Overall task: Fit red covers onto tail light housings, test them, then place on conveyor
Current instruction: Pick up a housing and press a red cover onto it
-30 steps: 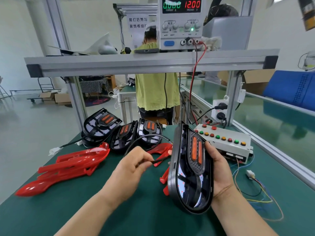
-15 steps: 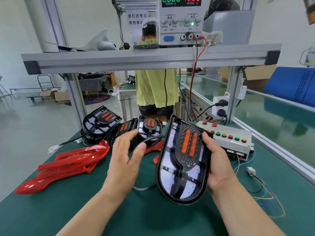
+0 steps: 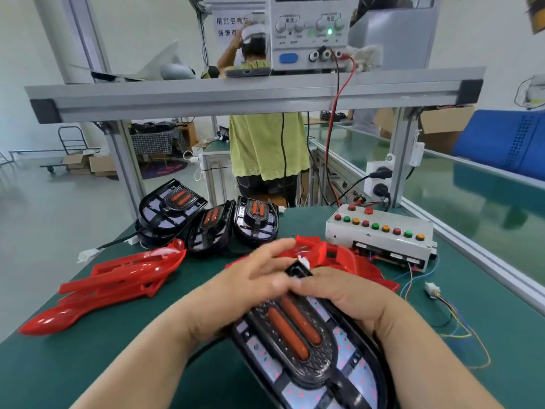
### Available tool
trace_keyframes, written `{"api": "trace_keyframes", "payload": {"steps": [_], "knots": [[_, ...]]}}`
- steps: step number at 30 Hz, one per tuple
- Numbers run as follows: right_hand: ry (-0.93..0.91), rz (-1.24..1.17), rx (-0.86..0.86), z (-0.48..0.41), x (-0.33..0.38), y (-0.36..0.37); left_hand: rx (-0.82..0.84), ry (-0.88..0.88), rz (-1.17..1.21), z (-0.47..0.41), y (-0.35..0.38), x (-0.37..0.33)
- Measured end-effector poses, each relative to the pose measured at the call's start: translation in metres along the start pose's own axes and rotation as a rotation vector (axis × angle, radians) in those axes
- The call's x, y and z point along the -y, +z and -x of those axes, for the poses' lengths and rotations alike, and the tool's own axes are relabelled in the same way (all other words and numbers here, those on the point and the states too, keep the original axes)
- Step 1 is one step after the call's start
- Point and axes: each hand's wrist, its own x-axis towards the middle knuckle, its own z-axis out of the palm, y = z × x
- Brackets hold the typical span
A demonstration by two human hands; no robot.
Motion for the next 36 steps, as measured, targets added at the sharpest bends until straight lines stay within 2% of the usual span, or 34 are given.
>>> {"api": "trace_keyframes", "payload": {"steps": [2, 4, 7, 12, 16, 19, 23, 25, 31, 34, 36], "knots": [[0.005, 0.094, 0.035, 0.0, 0.003, 0.003, 0.139, -0.014, -0.112, 0.003, 0.003, 0.007], [0.023, 0.138, 0.049, -0.001, 0.004, 0.005, 0.16, -0.056, -0.122, 0.007, 0.0, 0.013], [0.063, 0.125, 0.076, -0.003, 0.001, 0.005, 0.147, -0.093, 0.018, 0.005, -0.003, 0.018], [0.013, -0.093, 0.137, -0.003, -0.008, -0.003, 0.007, -0.144, 0.221, 0.01, -0.009, 0.023], [-0.03, -0.019, -0.084, -0.005, -0.006, -0.009, -0.115, -0.206, 0.36, 0.017, -0.012, 0.021], [0.013, 0.149, -0.229, -0.006, -0.003, -0.007, -0.169, -0.216, 0.436, 0.027, -0.007, 0.022], [0.025, 0.167, -0.338, -0.003, 0.002, -0.011, -0.291, -0.188, 0.485, 0.042, 0.001, 0.03], [0.044, 0.208, -0.319, 0.001, 0.001, -0.015, -0.344, -0.172, 0.498, 0.048, 0.007, 0.036], [0.063, 0.384, -0.203, 0.013, -0.006, -0.021, -0.431, -0.123, 0.407, 0.054, 0.026, 0.046], [0.069, 0.366, -0.106, 0.016, -0.013, -0.021, -0.478, -0.133, 0.174, 0.052, 0.023, 0.046], [0.049, 0.347, -0.131, 0.016, -0.022, -0.022, -0.479, -0.146, 0.103, 0.05, 0.018, 0.048]]}}
